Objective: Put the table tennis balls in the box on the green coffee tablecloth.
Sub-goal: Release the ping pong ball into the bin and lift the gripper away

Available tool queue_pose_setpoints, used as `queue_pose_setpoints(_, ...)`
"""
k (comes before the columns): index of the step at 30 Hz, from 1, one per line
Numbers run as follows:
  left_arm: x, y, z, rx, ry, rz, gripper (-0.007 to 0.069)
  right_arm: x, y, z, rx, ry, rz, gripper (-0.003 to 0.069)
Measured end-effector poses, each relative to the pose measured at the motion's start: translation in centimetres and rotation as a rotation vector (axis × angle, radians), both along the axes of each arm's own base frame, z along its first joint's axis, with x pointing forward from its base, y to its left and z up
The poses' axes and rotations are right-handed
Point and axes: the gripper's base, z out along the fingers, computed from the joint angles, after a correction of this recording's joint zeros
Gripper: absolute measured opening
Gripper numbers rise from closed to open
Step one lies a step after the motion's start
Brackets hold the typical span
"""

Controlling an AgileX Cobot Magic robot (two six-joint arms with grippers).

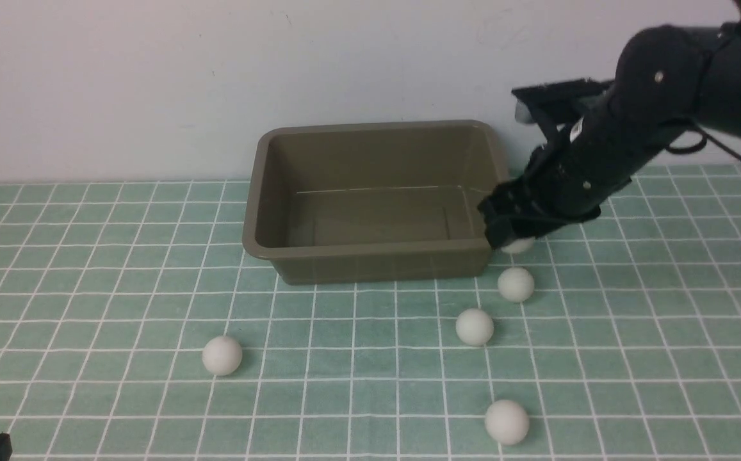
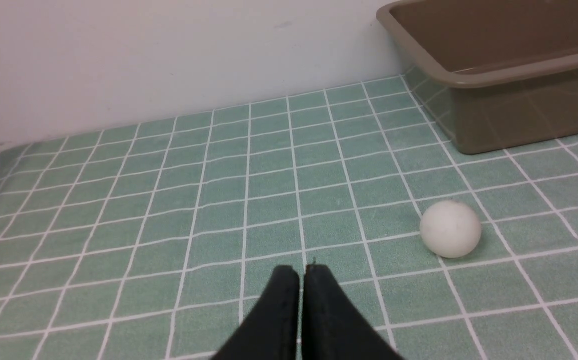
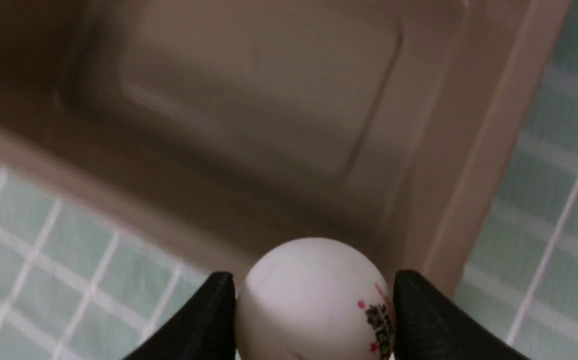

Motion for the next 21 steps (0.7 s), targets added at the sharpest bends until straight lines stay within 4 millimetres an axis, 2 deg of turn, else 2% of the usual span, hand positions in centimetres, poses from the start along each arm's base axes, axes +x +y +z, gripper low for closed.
queue_pose_setpoints(2, 0.0, 0.0, 0.0, 0.000, 0.000, 0.000, -0.0004, 1.6, 0.6, 0.2, 0.017, -0.051, 0.001, 0.0365)
queue_pose_setpoints(7, 0.0, 0.0, 0.0, 0.000, 0.000, 0.000, -0.0004, 5.3, 1.9, -2.9, 0.013, -0.047, 0.006, 0.0365)
queue_pose_setpoints(12, 0.0, 0.0, 0.0, 0.000, 0.000, 0.000, -0.0004, 7.4, 2.8, -5.7, 0.007, -0.008, 0.012, 0.0366)
queue_pose_setpoints(15, 0.0, 0.0, 0.0, 0.000, 0.000, 0.000, -0.0004, 8.1, 3.2, -6.7, 0.010, 0.015, 0.015, 0.0395)
queue_pose_setpoints(18, 0.0, 0.0, 0.0, 0.000, 0.000, 0.000, -0.0004, 8.1, 3.3, -6.1, 0.009, 0.029, 0.026, 0.0428)
queue_pose_setpoints(21, 0.0, 0.0, 0.0, 0.000, 0.000, 0.000, -0.0004, 7.8, 3.3, -4.2, -0.001, 0.059, 0.054, 0.0437)
